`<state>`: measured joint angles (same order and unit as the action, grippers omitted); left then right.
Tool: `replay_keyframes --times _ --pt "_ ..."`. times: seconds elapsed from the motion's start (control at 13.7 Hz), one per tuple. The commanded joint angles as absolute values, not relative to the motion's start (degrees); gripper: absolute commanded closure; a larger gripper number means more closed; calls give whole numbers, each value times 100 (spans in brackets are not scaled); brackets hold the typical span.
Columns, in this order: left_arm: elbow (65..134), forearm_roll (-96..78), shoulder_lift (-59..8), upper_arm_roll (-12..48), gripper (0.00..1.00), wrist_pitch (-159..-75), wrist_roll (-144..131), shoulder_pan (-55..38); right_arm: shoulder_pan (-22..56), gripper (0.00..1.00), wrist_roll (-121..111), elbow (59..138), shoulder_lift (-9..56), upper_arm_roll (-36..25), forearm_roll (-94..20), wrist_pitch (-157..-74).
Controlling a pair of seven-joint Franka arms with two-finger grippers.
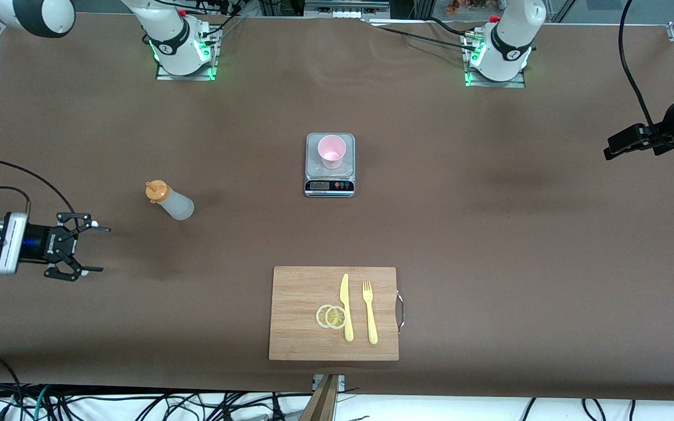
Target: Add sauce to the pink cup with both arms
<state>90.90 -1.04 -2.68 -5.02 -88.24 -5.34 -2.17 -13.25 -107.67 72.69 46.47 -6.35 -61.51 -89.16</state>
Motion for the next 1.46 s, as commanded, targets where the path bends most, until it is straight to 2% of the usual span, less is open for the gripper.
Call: replay_keyframes --times 0.0,0.22,0.51,0.88,1.17,1.39 --pt "8991 -220 -299 -492 0 -8859 -422 -176 -960 0 -9795 6944 4614 -668 -5968 -9227" --pt "9000 -220 -299 -492 0 -8859 -431 -176 -546 0 -8643 6584 4597 -677 -5767 -9535" --pt "9000 -220 -290 -483 0 -8851 -439 -185 -124 0 -6939 6381 4264 -624 -5056 -9860" --pt "9009 -193 -290 -475 0 -8842 -466 -211 343 0 -4654 6398 3517 -274 -3159 -10037" --pt "9044 -185 -264 -475 0 -8815 -466 -211 316 0 -3640 6660 2964 272 -1769 -9949" --pt "9044 -185 -264 -466 0 -8807 -475 -211 325 0 -3087 7188 2506 299 -1600 -9897"
